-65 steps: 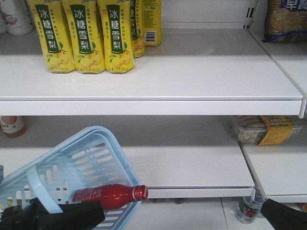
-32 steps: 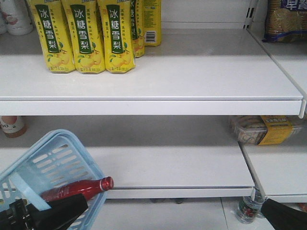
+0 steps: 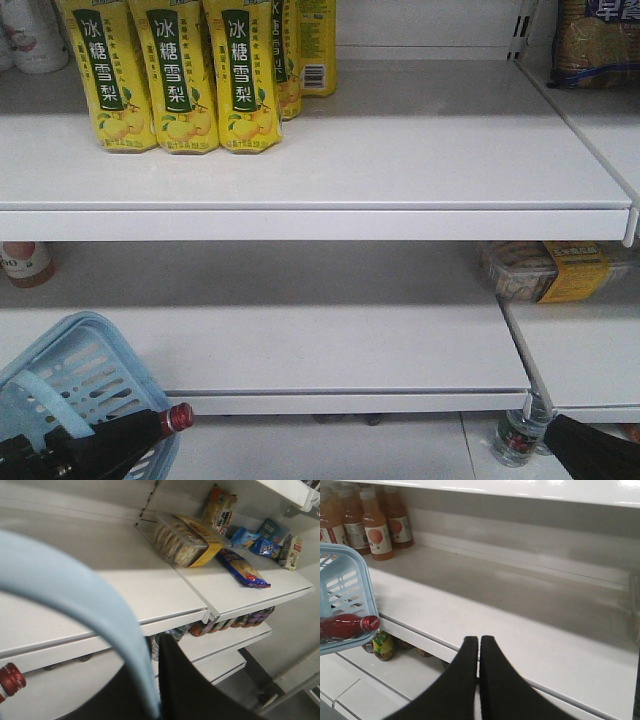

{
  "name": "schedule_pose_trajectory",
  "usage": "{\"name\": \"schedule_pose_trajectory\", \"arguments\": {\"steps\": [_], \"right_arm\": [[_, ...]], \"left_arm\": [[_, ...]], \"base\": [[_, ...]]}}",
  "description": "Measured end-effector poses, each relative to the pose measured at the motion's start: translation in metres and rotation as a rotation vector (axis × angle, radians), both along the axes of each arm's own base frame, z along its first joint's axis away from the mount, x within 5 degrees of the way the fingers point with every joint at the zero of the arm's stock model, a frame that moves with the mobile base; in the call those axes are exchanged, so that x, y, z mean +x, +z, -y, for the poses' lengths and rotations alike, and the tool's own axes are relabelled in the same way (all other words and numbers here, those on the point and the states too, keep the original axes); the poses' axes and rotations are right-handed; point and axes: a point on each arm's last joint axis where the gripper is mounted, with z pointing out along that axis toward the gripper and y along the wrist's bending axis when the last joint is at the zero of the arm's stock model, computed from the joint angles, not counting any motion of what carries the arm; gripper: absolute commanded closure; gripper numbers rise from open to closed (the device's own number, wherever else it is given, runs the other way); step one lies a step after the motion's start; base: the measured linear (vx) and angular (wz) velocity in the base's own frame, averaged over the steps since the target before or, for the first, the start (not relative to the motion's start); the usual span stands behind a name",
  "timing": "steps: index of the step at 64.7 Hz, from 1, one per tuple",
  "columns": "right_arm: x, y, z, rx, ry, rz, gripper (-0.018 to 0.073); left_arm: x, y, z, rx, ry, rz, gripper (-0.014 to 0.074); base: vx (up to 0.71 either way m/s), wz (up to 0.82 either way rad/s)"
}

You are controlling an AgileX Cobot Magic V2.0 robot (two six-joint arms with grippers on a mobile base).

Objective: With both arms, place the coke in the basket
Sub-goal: 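Swing the basket with the bottle down and away with the left gripper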

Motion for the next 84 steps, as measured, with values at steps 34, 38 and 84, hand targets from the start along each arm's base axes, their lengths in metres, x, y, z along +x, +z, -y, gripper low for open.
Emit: {"name": "schedule_pose_trajectory", "arguments": {"steps": [34,38,84], "right_arm": [[0.0,0.0,0.0,0.0,0.0,0.0,0.0564],[0.0,0.0,0.0,0.0,0.0,0.0,0.0564],[0.0,0.0,0.0,0.0,-0.001,0.001,0.0564]], "left_arm": [[0.002,-0.002,-0.011,0.141,0.074,0.049,0.0601],[0.0,0.0,-0.014,0.167,0.092,0.069,0.0601],[-0.039,0.007,-0.05,0.243,0.236,0.156,0.0601]], "base": [[0.0,0.0],[0.0,0.0],[0.0,0.0]]}}
